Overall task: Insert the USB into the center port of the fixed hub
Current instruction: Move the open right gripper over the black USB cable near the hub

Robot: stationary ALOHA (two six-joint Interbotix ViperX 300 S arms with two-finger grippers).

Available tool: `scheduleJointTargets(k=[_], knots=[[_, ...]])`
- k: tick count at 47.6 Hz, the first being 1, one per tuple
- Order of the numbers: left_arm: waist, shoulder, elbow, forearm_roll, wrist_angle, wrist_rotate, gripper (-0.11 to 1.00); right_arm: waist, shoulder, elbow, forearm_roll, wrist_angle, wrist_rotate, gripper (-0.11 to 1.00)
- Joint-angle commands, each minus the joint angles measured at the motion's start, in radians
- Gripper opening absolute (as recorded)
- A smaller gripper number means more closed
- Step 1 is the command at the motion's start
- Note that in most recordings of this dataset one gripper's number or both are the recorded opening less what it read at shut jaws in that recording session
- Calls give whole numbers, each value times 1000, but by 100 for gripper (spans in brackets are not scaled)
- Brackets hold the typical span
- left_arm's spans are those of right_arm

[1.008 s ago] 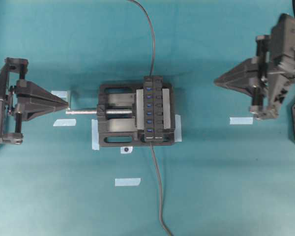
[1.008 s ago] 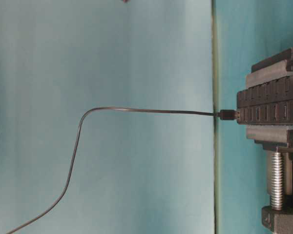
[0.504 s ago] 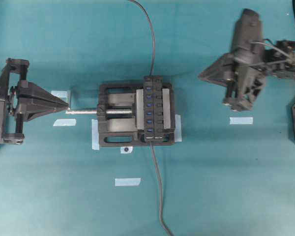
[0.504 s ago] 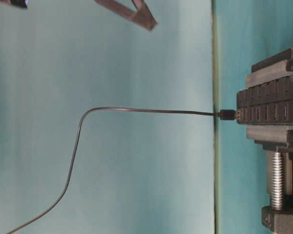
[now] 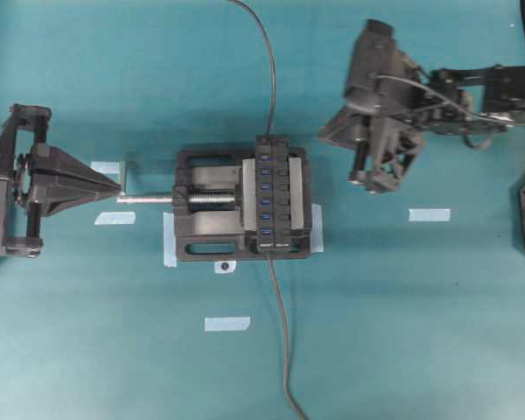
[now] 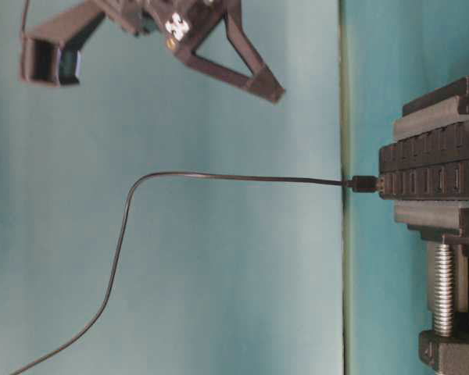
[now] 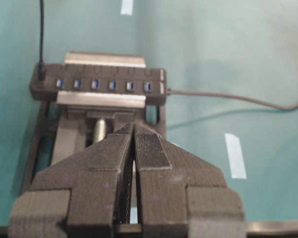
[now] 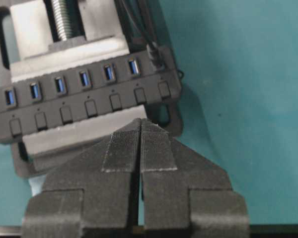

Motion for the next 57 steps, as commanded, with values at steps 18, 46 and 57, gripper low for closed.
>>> scheduleJointTargets(k=[18, 46, 57], knots=[[2, 2, -18, 2, -2, -3, 1, -6, 101, -72, -2, 5, -44, -2], [2, 0, -12, 3, -2, -3, 1, -17, 215, -137, -31, 2, -118, -2], [2, -5, -8, 2, -2, -3, 1, -20, 218, -138, -31, -14, -123, -2]])
